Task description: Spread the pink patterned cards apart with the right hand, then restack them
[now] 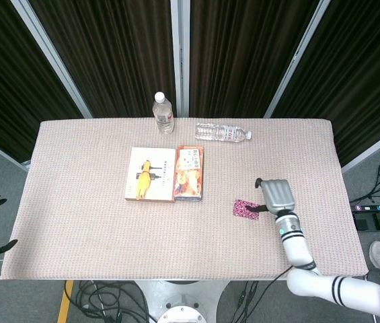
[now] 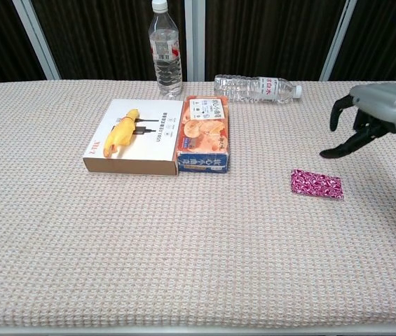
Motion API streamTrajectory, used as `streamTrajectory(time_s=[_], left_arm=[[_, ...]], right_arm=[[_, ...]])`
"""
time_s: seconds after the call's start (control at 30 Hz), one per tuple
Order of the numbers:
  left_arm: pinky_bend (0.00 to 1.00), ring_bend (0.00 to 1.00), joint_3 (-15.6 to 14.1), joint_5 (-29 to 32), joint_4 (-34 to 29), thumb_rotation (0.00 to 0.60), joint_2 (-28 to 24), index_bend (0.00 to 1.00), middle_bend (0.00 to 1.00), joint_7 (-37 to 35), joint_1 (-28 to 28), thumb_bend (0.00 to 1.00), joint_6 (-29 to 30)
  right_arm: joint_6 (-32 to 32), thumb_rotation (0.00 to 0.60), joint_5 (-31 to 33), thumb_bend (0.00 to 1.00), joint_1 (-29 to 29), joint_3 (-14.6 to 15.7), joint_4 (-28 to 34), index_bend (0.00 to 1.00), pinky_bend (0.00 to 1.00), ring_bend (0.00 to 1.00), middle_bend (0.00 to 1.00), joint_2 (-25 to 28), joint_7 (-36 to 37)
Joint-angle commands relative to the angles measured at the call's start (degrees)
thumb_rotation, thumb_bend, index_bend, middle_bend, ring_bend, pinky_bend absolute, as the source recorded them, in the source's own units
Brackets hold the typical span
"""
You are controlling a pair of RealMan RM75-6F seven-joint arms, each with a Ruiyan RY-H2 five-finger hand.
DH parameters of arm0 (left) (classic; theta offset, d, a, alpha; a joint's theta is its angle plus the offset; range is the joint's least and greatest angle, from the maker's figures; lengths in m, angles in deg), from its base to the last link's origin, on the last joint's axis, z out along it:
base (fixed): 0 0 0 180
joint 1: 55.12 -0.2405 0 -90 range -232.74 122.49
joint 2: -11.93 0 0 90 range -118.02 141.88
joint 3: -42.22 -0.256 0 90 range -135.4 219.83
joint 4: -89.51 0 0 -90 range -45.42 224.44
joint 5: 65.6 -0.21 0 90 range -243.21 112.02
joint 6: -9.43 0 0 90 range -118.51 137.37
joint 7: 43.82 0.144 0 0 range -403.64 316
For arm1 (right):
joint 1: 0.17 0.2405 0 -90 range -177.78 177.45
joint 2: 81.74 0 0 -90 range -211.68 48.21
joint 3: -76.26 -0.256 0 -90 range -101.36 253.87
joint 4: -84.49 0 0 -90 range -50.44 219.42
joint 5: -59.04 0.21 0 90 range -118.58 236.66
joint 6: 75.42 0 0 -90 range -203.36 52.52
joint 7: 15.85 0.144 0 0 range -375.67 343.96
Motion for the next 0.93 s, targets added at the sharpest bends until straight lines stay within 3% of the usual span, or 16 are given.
streamTrajectory(time_s=[0.03,0.13,0.23,0.4,0.63,0.93], left_arm=[[0.27,0.09,0.3,0.0,-0.8,0.6,0.0,0.21,0.22,1.5,0.3,0.03,0.1],[0.27,0.09,0.6,0.2,-1.7,0.6,0.1,0.21,0.22,3.7,0.5,0.03,0.3],[0.27,0.09,1.0,0.5,-2.5,0.6,-0.1,0.21,0.22,5.4,0.6,0.03,0.4],[0.27,0.09,1.5,1.3,-3.9,0.6,-0.4,0.21,0.22,6.8,0.6,0.03,0.5],[0.27,0.09,2.5,1.7,-5.2,0.6,-0.7,0.21,0.22,8.3,0.8,0.03,1.5],[0.27,0.09,2.6,2.1,-5.0,0.6,-0.3,0.21,0.22,8.6,1.6,0.03,0.1]], right_arm=[[-4.0,0.131,-9.0,0.0,-5.7,2.7,0.9,0.3,0.75,0.44,0.48,6.6,8.1],[-7.9,0.104,-15.5,0.0,-9.2,4.3,-1.5,0.23,0.59,0.23,0.29,7.9,14.4],[-12.9,0.102,-20.7,0.0,-13.1,6.3,-4.8,0.13,0.44,0.1,0.16,8.3,18.5],[-20.5,0.106,-25.7,0.0,-19.3,8.5,-10.1,0.07,0.22,0.0,0.05,7.9,20.8],[-21.4,0.115,-26.9,0.0,-23.5,8.4,-12.3,0.04,0.2,0.0,0.05,8.4,24.4],[-18.6,0.115,-27.1,0.0,-24.8,6.5,-13.2,0.04,0.2,0.0,0.04,8.0,25.5]])
